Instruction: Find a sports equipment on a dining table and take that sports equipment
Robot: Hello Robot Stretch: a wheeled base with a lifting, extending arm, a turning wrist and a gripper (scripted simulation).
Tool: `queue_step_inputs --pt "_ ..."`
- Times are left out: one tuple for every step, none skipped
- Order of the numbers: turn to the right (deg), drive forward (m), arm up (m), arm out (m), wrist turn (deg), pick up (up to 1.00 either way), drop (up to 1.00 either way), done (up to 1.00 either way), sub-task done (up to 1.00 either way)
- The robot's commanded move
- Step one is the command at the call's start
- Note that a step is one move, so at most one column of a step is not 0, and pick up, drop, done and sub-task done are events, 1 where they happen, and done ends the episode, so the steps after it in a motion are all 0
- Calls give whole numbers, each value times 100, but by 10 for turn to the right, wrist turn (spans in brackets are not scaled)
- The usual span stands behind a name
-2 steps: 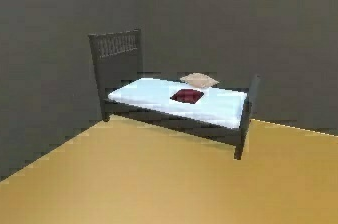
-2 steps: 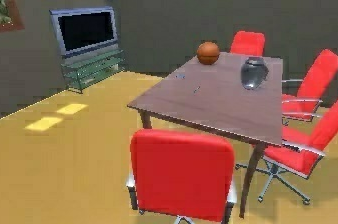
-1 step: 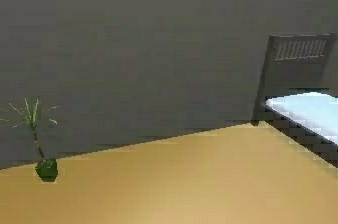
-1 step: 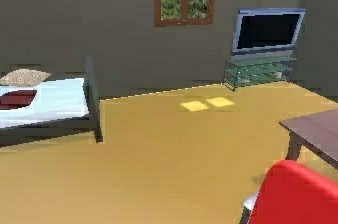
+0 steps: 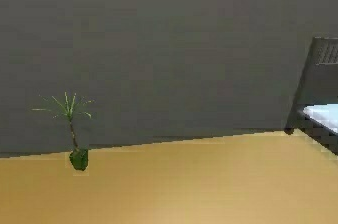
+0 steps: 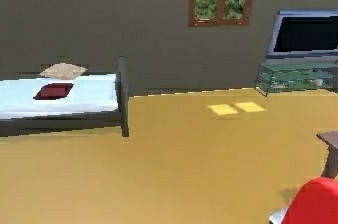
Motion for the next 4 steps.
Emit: queue_step_inputs --pt "0 5 0 0 0 0 0 0 0" --pt "450 0 0 0 0 0 0 0 0" --pt "330 0 0 0 0 0 0 0 0" --pt "30 0 0 0 0 0 0 0 0"
